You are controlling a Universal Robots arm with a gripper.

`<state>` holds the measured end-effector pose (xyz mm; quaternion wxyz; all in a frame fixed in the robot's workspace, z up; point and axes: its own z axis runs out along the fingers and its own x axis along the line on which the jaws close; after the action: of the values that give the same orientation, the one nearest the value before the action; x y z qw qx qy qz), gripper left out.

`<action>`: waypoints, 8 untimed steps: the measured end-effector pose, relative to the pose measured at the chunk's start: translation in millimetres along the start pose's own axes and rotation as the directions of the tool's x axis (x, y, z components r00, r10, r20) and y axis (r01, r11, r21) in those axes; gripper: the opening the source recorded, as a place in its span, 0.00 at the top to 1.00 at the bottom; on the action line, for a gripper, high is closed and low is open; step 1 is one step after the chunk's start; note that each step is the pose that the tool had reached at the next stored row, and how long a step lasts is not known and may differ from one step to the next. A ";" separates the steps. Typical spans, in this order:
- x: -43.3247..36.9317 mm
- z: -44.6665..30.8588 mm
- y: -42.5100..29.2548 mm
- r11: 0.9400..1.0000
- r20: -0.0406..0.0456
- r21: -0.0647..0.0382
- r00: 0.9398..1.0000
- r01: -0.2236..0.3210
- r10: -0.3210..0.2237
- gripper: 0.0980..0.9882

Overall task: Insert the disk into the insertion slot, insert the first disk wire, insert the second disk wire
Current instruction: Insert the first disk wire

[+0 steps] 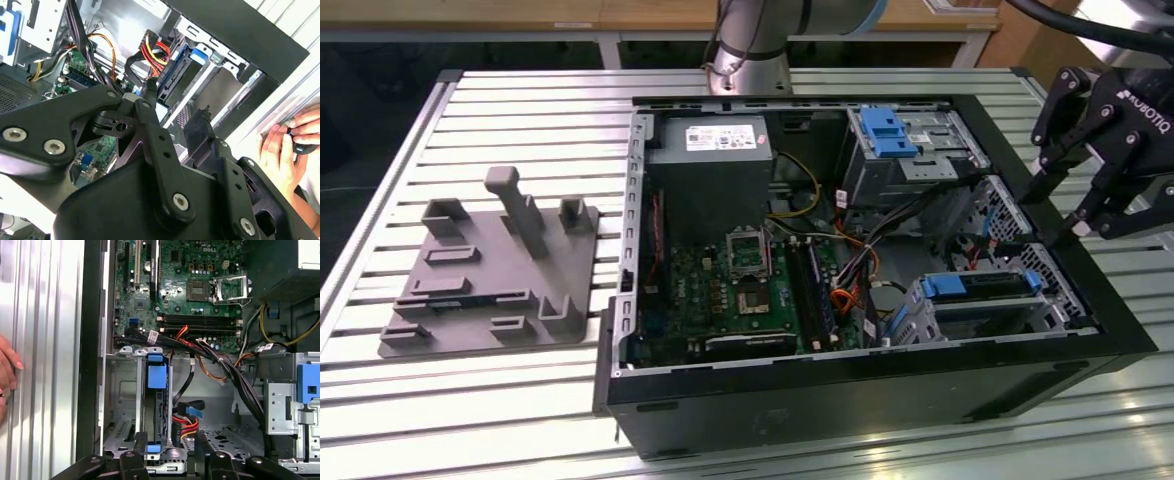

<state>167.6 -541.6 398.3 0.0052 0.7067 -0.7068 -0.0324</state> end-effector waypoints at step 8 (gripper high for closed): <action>-12.7 4.0 -5.4 1.000 -0.062 0.000 0.998 -0.003 0.003 0.55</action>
<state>172.8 -528.8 394.5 0.0271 0.7061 -0.7075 -0.0105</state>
